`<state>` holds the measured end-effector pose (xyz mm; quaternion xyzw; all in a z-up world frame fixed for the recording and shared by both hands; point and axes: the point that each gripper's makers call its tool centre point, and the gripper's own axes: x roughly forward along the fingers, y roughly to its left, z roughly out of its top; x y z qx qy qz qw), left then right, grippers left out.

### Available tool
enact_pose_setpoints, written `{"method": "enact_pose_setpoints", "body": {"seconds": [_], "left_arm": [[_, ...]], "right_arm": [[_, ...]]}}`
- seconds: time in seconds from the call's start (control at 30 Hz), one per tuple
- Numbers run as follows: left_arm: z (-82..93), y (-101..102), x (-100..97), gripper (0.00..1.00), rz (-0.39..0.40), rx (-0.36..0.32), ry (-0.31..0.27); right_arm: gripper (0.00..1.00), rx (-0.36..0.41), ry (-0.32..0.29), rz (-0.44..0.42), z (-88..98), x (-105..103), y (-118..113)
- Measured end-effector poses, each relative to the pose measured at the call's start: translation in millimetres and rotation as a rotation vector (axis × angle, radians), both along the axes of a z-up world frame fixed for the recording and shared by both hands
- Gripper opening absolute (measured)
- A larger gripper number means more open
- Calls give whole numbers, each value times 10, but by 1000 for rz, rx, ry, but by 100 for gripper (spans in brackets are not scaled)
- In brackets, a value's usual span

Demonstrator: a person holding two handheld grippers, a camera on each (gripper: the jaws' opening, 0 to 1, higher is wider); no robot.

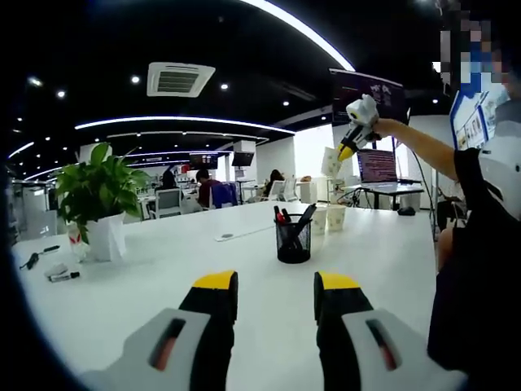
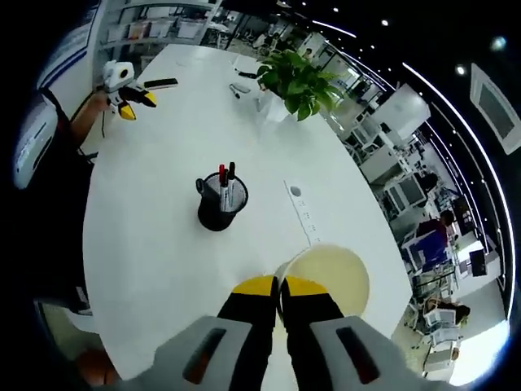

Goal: Place the scattered laser pointers and whiteboard markers into the pen holder and stack the scattered paper cups together

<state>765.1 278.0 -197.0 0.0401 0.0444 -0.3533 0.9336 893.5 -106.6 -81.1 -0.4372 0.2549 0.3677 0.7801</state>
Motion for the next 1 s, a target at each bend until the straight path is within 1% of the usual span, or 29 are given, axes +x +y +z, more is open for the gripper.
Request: {"method": "enact_pose_setpoints", "body": {"seconds": [0.03,0.1,0.17,0.23,0.37,0.4,0.43,0.5,0.57,0.63,0.7,0.8,0.83,0.9,1.0], "left_arm": [[0,-2,-1,39,0,1,0],[6,-3,-2,39,0,1,-3],[-6,5,0,39,0,5,1],[-14,12,9,39,4,6,3],[-17,8,11,39,2,5,4],[-24,-1,8,39,-2,7,5],[-28,-1,9,39,-3,8,5],[-40,6,10,39,-2,9,9],[-43,13,11,39,0,9,10],[-39,22,16,39,3,8,8],[-39,20,19,39,4,8,9],[-47,-6,16,39,0,17,10],[-51,-17,16,39,-3,19,11],[-56,-46,20,39,-9,22,14],[-54,-79,22,39,-12,29,12]], "right_arm": [[6,1,-1,-3,5,2,-19],[6,10,13,-17,48,-7,-154],[6,-1,30,-15,65,-31,-202],[6,-14,47,-32,136,-23,-269],[6,-22,43,-41,234,6,-303],[6,-31,40,-49,288,27,-342],[6,-21,38,-58,292,59,-371],[6,20,75,-99,197,82,-404],[6,14,85,-103,69,127,-441],[6,-12,91,-116,-113,168,-496],[6,-13,112,-124,-297,181,-522],[6,-6,132,-119,-486,183,-521],[6,-13,139,-118,-541,181,-531],[6,-19,140,-119,-594,184,-544],[6,0,151,-118,-656,187,-550]]}}
